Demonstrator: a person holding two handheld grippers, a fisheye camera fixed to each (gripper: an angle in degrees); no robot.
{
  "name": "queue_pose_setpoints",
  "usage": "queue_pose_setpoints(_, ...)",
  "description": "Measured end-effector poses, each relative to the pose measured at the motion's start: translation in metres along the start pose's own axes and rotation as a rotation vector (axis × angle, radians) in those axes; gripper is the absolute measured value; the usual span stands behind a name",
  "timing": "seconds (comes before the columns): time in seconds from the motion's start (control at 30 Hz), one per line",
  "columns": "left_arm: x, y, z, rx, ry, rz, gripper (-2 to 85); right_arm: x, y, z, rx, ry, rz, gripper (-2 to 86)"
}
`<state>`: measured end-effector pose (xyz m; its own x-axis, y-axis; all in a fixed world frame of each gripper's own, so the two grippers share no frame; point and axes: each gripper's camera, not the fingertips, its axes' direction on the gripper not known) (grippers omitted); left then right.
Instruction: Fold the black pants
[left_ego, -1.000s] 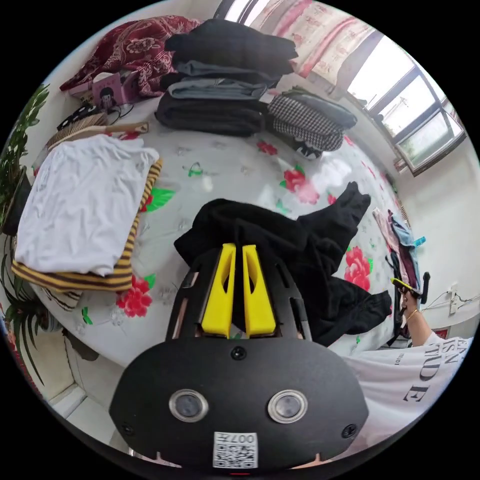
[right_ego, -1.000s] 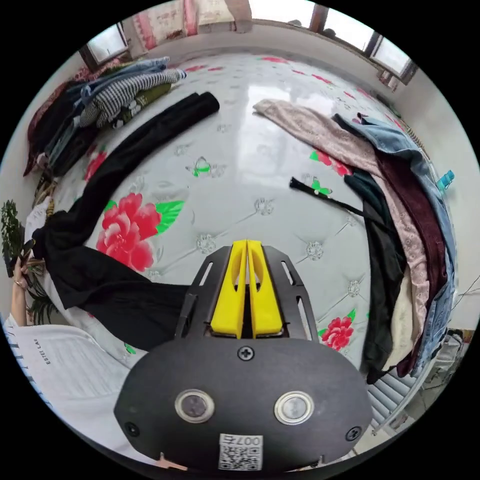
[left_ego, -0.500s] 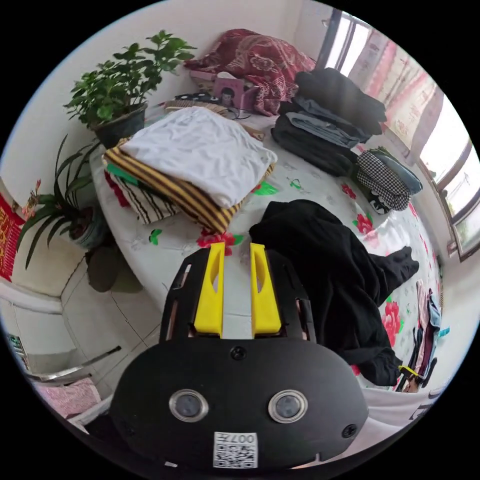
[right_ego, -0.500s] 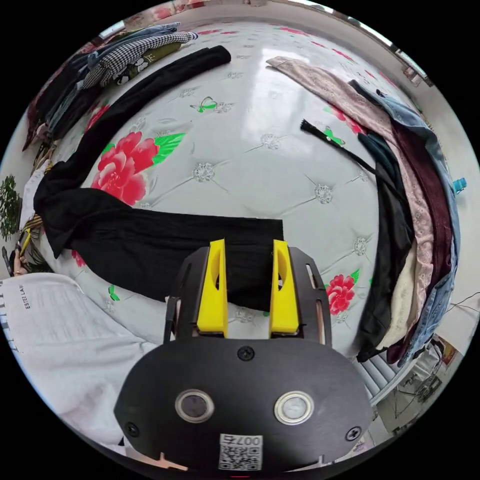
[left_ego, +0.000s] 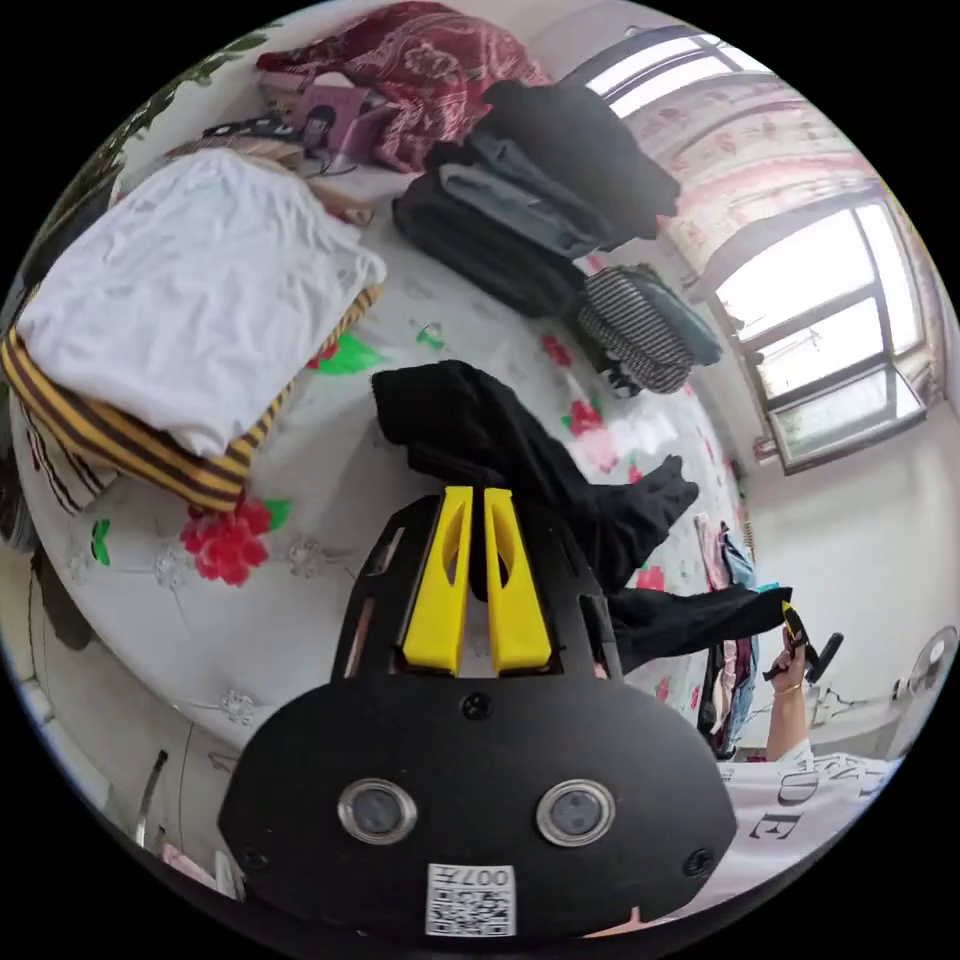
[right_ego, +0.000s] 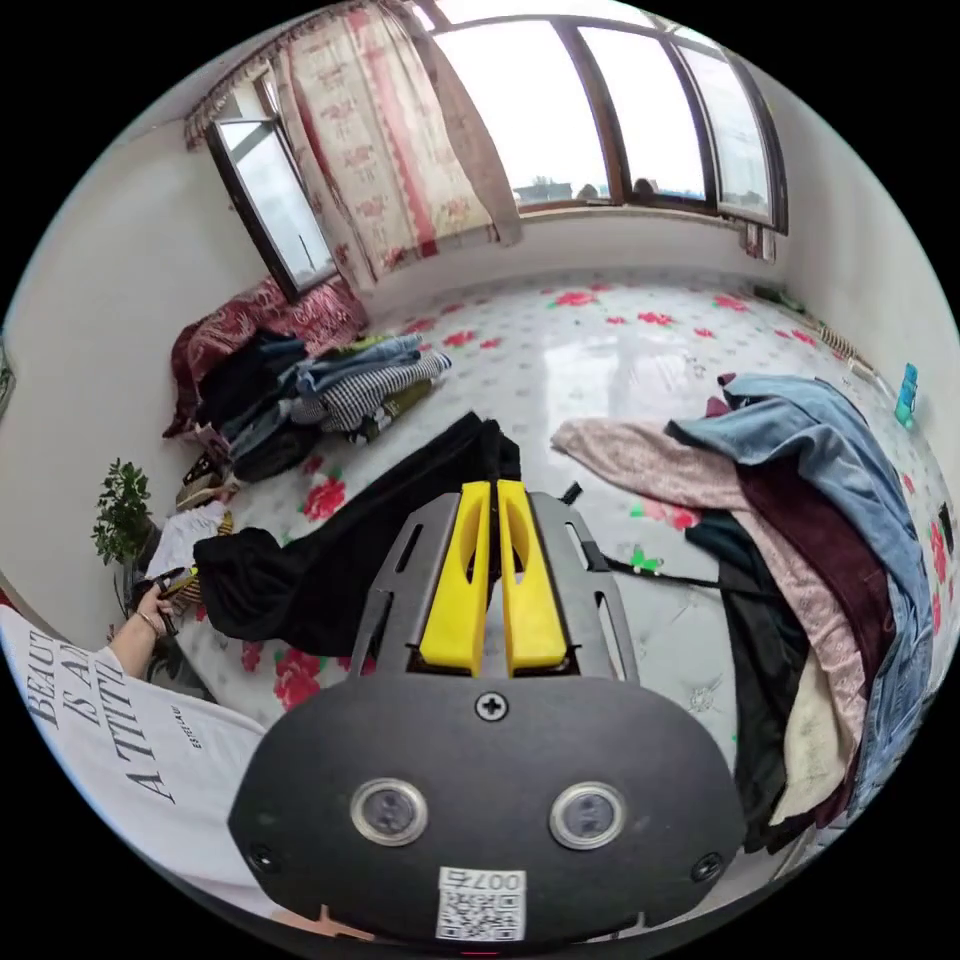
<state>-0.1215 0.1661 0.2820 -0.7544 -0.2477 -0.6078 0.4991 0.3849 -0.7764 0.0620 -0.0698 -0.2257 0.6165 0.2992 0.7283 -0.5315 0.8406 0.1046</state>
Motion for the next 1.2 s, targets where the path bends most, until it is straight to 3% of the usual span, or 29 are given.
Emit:
queue_pose_setpoints(0.07, 0.031, 0.0, -0.064, 0.125, 0.07, 0.138, -0.4, -0.005, -0.002, -0.05, 0.153, -0.005, -0.051, -0.1)
queue_pose_setpoints(0.2, 0.049, 0.034, -0.142, 0.175, 0.04, 0.262, -0.4, 0.008, 0.032, -0.086, 0.224, 0.083, -0.082, 0.0)
queue_pose_setpoints(0.3, 0.028, 0.08, -0.155, 0.067, -0.04, 0.234, -0.4, 0.039, 0.086, -0.066, 0.071, 0.107, -0.024, 0.4)
queue_pose_setpoints(0.37, -0.002, 0.123, -0.132, -0.068, -0.071, 0.12, -0.4, 0.078, 0.148, -0.021, -0.202, 0.134, 0.189, 1.2)
queue_pose_setpoints(0.43, -0.018, 0.155, -0.11, -0.162, -0.116, 0.064, -0.4, 0.097, 0.194, 0.0, -0.359, 0.155, 0.346, 2.0)
queue_pose_setpoints(0.57, -0.03, 0.199, -0.095, -0.227, -0.145, -0.015, -0.4, 0.094, 0.239, -0.002, -0.345, 0.07, 0.476, 4.1)
queue_pose_setpoints(0.8, -0.015, 0.195, -0.123, -0.14, -0.137, -0.011, -0.3, 0.086, 0.205, 0.026, -0.379, 0.057, 0.366, 6.4)
queue_pose_setpoints(0.9, -0.004, 0.191, -0.137, -0.1, -0.128, 0.001, -0.3, 0.068, 0.177, 0.057, -0.493, 0.138, 0.143, 6.3)
queue_pose_setpoints(0.97, 0.001, 0.186, -0.149, -0.082, -0.149, -0.008, -0.3, 0.032, 0.165, 0.085, -0.604, 0.272, -0.207, 6.0)
queue_pose_setpoints(1.07, 0.005, 0.178, -0.161, -0.071, -0.173, -0.022, -0.3, -0.006, 0.174, 0.117, -0.734, 0.311, -0.566, 5.1)
queue_pose_setpoints(1.2, 0.009, 0.167, -0.163, -0.059, -0.182, -0.039, -0.3, -0.022, 0.201, 0.15, -0.885, 0.294, -0.749, 2.2)
